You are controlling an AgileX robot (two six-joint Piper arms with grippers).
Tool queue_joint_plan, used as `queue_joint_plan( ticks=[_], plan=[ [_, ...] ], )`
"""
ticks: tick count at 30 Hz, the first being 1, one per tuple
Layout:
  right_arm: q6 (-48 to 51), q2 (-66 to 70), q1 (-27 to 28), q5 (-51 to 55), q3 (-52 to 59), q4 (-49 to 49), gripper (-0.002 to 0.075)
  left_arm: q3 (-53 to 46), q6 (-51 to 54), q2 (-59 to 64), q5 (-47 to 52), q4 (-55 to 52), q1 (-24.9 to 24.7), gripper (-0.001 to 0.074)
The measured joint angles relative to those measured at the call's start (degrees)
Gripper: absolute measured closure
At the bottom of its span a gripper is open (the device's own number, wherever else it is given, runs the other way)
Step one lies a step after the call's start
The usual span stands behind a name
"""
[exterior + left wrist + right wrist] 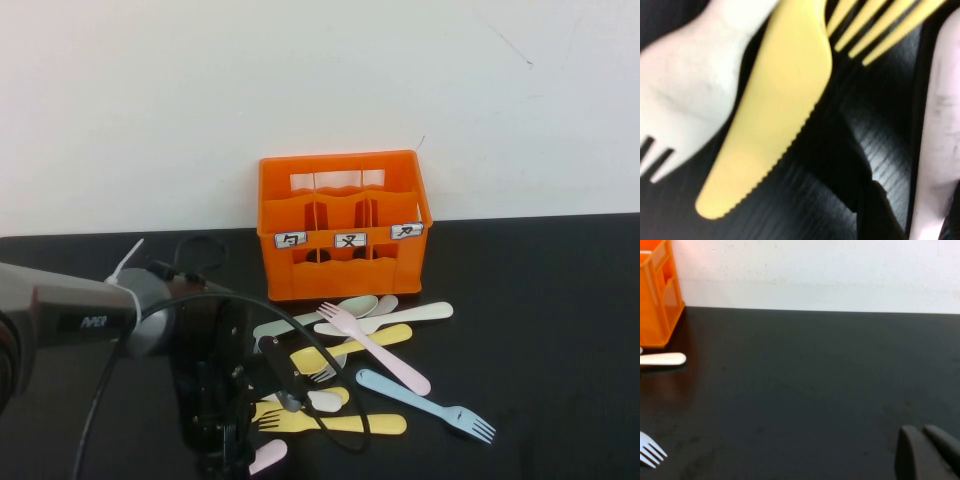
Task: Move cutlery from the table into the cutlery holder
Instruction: Pick up the spoon
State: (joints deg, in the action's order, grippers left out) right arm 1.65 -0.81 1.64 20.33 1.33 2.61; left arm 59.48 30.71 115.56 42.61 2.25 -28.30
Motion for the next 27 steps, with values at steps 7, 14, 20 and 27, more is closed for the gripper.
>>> queue_joint_plan(
  ticks=[7,14,20,27],
  plan=[
    [0.00,0.00,0.00,0.00,0.00,0.00,0.0729,0.26,-0.17,0.00,-2.76,0.02,-3.65,0.0430],
    [0.00,0.00,0.00,0.00,0.00,0.00,0.0729,0.37,-12.74,0.00,-7.81,-1.92,-7.89,0.0430],
    [0.00,0.00,0.00,0.00,0.00,0.00,0.0729,0.50,-17.84,1.15,-7.56,-4.01,-8.18,0.0435],
    [0.00,0.00,0.00,0.00,0.00,0.00,0.0729,1.48,-19.49,3.20,-5.72,-3.88,-8.29,0.0536]
  ],
)
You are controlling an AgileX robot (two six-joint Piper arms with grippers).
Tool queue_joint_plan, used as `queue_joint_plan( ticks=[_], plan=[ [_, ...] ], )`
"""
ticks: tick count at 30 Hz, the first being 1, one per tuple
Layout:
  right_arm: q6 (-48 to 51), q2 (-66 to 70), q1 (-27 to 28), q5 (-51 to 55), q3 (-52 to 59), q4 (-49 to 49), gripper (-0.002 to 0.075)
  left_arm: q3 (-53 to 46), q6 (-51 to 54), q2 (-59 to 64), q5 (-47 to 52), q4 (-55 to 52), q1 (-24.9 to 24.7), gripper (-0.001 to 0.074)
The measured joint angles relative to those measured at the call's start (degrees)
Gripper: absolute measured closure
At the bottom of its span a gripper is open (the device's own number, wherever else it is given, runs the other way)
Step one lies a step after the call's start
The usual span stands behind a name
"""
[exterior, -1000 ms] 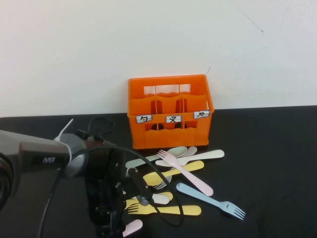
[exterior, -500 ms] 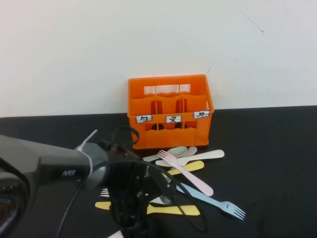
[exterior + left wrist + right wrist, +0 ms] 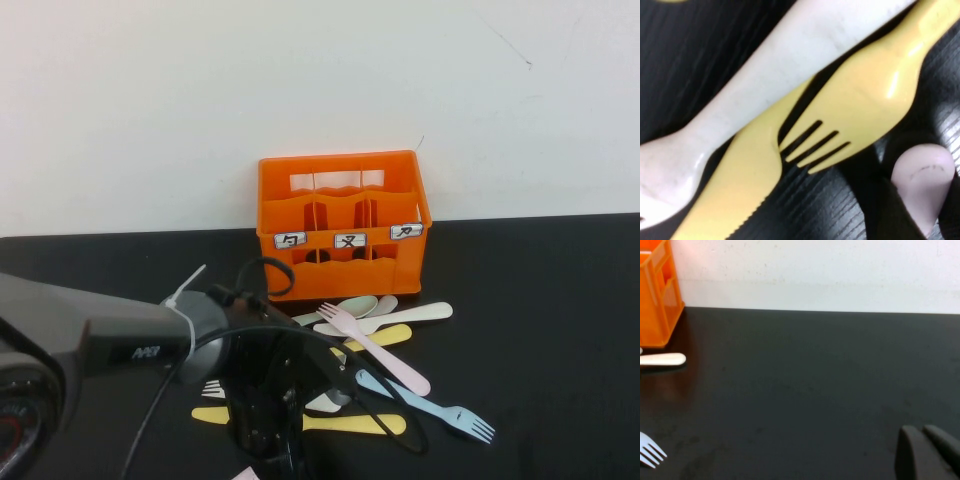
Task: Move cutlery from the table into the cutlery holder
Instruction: Pick up the spoon
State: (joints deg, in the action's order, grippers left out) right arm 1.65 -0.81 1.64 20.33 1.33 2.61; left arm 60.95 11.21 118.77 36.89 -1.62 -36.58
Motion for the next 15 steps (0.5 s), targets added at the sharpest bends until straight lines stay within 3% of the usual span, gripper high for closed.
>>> queue_joint_plan(
  ticks=[15],
  plan=[
    [0.00,0.00,0.00,0.00,0.00,0.00,0.0729,-1.22,-0.26,-5.08,2.27,0.02,0.00,0.0538]
  ],
)
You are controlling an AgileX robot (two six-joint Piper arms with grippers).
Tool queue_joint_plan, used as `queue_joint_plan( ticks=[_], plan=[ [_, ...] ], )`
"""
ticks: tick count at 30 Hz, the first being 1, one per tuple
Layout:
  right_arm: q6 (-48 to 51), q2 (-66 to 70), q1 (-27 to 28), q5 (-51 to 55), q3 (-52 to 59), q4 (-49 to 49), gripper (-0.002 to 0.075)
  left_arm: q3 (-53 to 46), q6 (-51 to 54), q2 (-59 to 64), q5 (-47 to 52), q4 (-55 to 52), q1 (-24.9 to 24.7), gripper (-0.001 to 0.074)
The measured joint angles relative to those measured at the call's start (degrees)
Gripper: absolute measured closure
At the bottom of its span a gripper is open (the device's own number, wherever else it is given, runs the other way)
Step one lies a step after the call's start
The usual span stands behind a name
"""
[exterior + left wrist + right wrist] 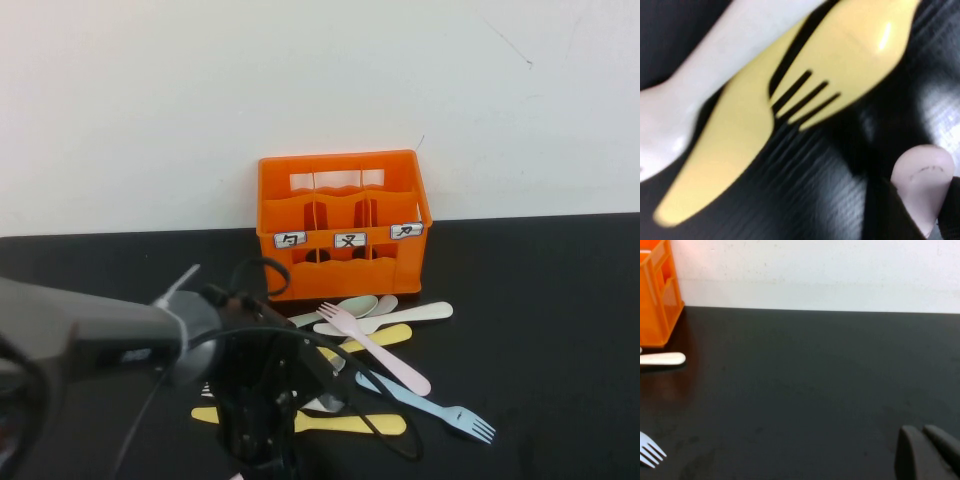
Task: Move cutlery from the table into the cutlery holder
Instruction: Pick up the spoon, then place the spoon on the box
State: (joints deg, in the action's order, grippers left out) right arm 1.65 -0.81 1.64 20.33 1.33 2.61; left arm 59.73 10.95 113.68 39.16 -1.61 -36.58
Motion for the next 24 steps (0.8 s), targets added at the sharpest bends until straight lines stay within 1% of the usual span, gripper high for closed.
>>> queue_joint_plan(
  ticks=[6,12,16,20,24],
  plan=[
    [0.00,0.00,0.00,0.00,0.00,0.00,0.0729,-0.42,0.00,-9.77,-0.53,-0.13,0.00,0.0538],
    [0.00,0.00,0.00,0.00,0.00,0.00,0.0729,-0.42,0.00,-19.42,-4.75,-0.23,0.00,0.0539],
    [0.00,0.00,0.00,0.00,0.00,0.00,0.0729,-0.42,0.00,-24.42,-11.11,-0.52,0.00,0.0539],
    [0.00,0.00,0.00,0.00,0.00,0.00,0.0729,-0.42,0.00,-27.52,-20.68,-0.68,0.00,0.0539],
    [0.00,0.00,0.00,0.00,0.00,0.00,0.0729,-0.66,-1.20,-28.04,-31.13,-0.68,0.11,0.0539]
  ],
)
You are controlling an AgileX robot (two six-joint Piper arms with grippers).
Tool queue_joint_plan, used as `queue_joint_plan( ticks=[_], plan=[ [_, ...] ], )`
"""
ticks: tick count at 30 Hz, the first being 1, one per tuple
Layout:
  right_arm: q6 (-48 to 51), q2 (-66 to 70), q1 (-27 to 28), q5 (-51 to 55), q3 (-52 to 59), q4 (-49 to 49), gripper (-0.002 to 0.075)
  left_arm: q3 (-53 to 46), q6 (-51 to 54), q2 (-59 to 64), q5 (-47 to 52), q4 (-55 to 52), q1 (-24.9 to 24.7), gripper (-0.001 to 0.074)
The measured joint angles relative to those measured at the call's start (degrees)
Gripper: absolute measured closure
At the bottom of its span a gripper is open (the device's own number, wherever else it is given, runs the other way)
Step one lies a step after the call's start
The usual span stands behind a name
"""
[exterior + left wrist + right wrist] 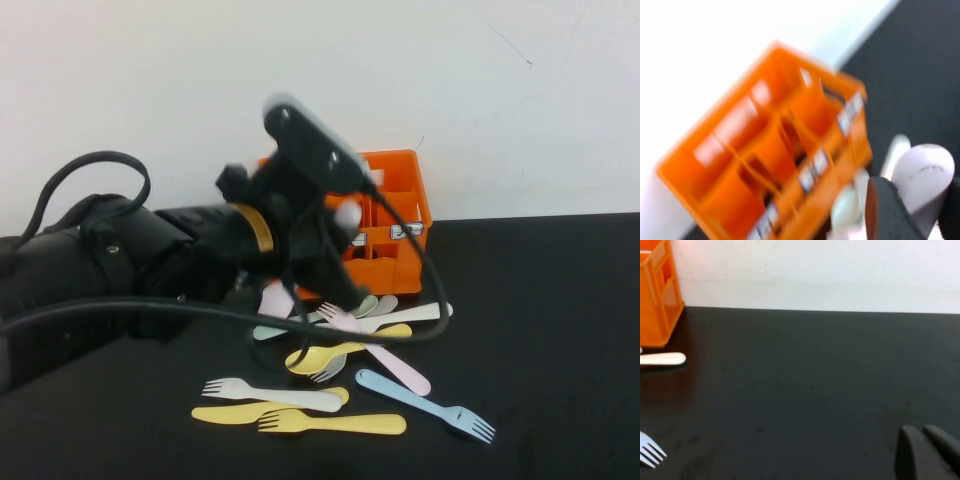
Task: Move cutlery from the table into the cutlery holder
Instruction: Place the spoon on the box
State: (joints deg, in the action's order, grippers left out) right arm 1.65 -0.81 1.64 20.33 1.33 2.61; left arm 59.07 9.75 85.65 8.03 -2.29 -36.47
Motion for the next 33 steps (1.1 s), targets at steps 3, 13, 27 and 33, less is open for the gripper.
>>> queue_joint_plan(
  ticks=[3,13,27,33],
  plan=[
    [0.00,0.00,0.00,0.00,0.00,0.00,0.0729,-0.21,-2.80,0.00,-7.55,0.89,1.69,0.0539],
    [0.00,0.00,0.00,0.00,0.00,0.00,0.0729,-0.21,-12.97,4.98,-32.21,4.96,10.90,0.0539],
    [0.00,0.00,0.00,0.00,0.00,0.00,0.0729,-0.21,-17.03,24.63,-59.12,5.43,14.01,0.0539],
    [0.00,0.00,0.00,0.00,0.00,0.00,0.0729,-0.21,-19.13,28.00,-58.31,4.70,14.95,0.0538]
  ],
)
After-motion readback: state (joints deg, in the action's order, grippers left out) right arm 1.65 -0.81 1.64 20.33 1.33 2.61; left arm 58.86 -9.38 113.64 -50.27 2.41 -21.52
